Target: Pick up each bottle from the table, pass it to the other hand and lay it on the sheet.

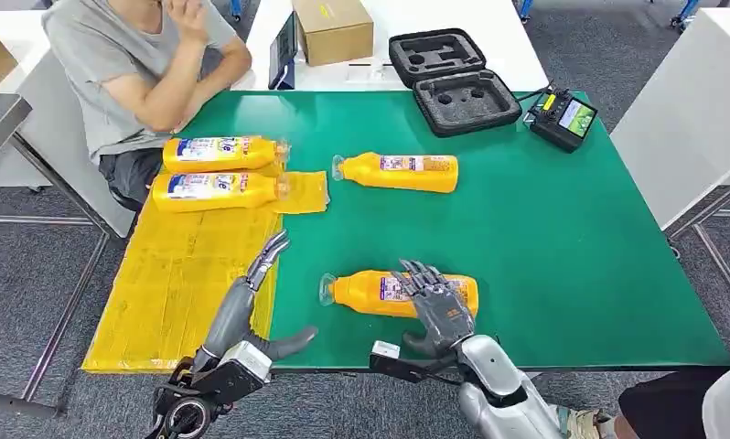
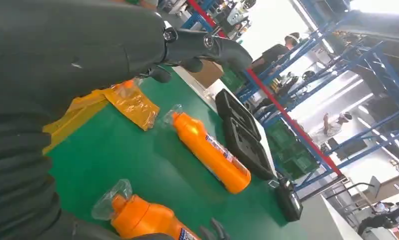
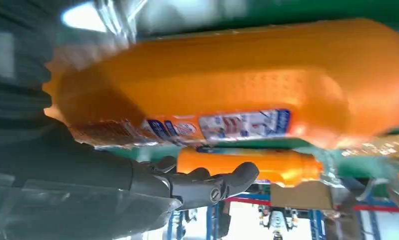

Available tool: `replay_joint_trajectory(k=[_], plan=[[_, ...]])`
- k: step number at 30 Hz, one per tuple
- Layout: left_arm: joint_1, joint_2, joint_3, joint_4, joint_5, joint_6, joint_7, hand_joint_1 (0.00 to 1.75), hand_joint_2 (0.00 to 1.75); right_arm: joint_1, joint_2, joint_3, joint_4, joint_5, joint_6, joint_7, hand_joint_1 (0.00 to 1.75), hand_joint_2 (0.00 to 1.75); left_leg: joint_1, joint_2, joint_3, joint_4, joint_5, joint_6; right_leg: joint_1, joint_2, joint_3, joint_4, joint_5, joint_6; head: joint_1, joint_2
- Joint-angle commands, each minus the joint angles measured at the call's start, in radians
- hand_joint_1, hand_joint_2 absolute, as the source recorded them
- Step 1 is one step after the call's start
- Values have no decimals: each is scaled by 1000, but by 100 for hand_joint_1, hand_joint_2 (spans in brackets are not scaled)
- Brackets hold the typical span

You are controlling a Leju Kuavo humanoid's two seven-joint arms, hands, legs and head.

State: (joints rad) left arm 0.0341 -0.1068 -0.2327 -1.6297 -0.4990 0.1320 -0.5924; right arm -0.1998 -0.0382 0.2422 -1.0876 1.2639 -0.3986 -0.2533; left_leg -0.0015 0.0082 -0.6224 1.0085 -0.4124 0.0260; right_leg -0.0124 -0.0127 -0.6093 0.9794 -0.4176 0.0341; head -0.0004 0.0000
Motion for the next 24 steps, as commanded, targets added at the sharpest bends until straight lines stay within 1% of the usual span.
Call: replay_joint_trajectory(k=[1,2,3,7,8,11,12,14,16,17,18,19,20,21,22,24], plan=[[-2,-10,8,20,1,5,4,0,175,-56,-12,-7,79,126,-33,108,0,175,1,0,5,-1,-2,-1,0,2,5,-1,-1,-1,0,0],[-2,-12,8,17,1,5,7,0,175,-57,-12,-16,81,142,-35,119,0,175,1,0,6,-1,-2,-1,1,2,6,-1,-1,-1,0,0],[-3,-12,8,15,1,4,8,0,175,-57,-12,-20,81,147,-36,121,0,175,0,-1,2,0,-1,-1,0,0,3,-1,-1,-1,0,0],[-3,-11,8,14,0,4,10,0,175,-59,-12,-20,84,154,-37,123,0,175,1,-1,5,0,-2,-1,1,1,5,-1,-1,-1,0,0],[-3,-11,8,14,0,4,10,0,175,-59,-12,-20,84,154,-37,123,0,175,0,-1,2,0,-1,-1,0,0,2,-1,0,-1,0,0],[5,-10,20,-10,-2,12,17,0,175,-113,3,-10,149,171,-48,135,0,175,1,1,6,0,-3,-2,1,3,6,-1,-2,-2,0,0],[8,-10,23,-14,-2,13,18,0,175,-118,4,-12,159,166,-55,136,0,175,0,1,4,-1,-1,-1,0,3,3,-1,-1,-1,0,0],[12,-10,24,-18,-2,14,19,0,175,-121,2,-15,169,168,-53,143,0,175,1,2,7,0,-3,-2,1,3,6,-1,-2,-2,0,0],[19,-9,26,-20,-2,16,18,0,175,-118,3,-18,172,163,-57,143,0,175,0,1,2,-1,-1,-1,0,1,2,-1,0,-1,0,0],[19,-9,26,-20,-2,16,18,0,175,-118,3,-18,172,163,-57,143,0,175,1,1,7,0,-3,-2,1,3,6,-1,-2,-1,0,0],[23,-8,27,-21,-2,16,18,0,175,-115,5,-19,175,161,-57,143,0,175,1,0,4,-1,-1,-1,1,1,4,-1,-1,-1,0,0],[26,-7,28,-21,-2,17,18,0,175,-115,8,-18,175,161,-57,143,0,175,1,1,6,0,-2,-1,1,2,5,-1,-1,-1,0,0],[39,-8,32,-34,-2,21,19,0,175,-113,13,-21,172,159,-46,151,0,175,1,1,4,-1,-1,-1,0,2,4,-1,-1,-1,0,0],[42,-7,33,-35,-2,21,19,0,175,-113,14,-21,171,159,-46,154,0,175,1,2,6,0,-3,-1,1,3,6,-1,-1,-1,0,0],[52,-7,35,-42,-6,24,18,0,175,-108,19,-21,159,157,-41,160,0,175,0,1,4,-1,-1,-1,0,2,4,-1,-1,-1,0,0],[57,-8,37,-44,-11,27,16,0,175,-102,23,-20,149,156,-18,174,0,175,1,2,5,-1,-2,-1,1,3,5,-1,-1,-1,0,0]])
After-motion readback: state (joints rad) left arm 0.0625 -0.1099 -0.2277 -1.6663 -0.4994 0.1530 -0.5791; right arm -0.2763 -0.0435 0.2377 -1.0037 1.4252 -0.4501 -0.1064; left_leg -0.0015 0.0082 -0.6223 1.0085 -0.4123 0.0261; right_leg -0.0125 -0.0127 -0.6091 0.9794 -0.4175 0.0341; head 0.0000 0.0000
